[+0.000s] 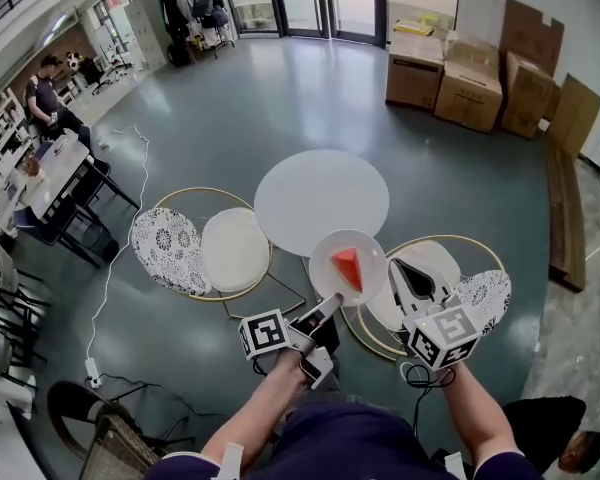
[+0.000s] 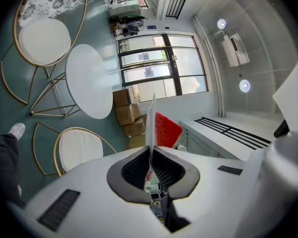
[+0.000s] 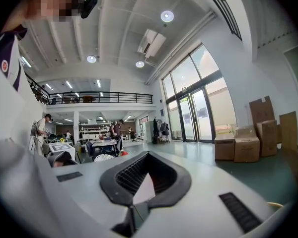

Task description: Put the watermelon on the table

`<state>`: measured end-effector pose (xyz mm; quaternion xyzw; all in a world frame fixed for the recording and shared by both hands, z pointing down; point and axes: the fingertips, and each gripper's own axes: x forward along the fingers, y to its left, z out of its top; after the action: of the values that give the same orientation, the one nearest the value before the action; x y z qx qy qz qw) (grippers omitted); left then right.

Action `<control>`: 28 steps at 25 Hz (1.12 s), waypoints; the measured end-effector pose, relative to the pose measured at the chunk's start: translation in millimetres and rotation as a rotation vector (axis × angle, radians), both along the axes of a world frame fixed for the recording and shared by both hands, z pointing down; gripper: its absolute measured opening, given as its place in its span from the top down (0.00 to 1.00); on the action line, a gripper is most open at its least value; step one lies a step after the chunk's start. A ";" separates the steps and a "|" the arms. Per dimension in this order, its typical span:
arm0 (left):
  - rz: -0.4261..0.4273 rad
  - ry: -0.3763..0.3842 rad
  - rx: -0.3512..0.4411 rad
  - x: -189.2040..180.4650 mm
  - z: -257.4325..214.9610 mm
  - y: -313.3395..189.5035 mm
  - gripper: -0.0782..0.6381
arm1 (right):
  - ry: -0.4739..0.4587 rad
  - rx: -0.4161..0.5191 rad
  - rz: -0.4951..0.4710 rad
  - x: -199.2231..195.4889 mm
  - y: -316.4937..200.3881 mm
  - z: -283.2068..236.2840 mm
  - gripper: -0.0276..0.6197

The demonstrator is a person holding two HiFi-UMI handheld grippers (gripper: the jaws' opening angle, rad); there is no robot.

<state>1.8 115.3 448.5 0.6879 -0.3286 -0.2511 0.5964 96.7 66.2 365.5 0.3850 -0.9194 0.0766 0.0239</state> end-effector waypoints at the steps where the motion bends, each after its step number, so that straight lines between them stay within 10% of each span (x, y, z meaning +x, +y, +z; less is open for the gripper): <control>1: 0.004 -0.006 -0.003 -3.8 2.1 -9.0 0.87 | 0.003 -0.006 0.004 -3.1 -8.8 2.5 0.95; 28: 0.131 0.028 -0.113 -108.0 40.4 -212.0 0.87 | 0.103 -0.061 0.195 -90.4 -221.3 21.8 0.95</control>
<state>-106.2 -96.7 488.9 0.6697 -0.2881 -0.2024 0.6539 6.3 -155.2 387.4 0.4752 -0.8724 0.0867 0.0754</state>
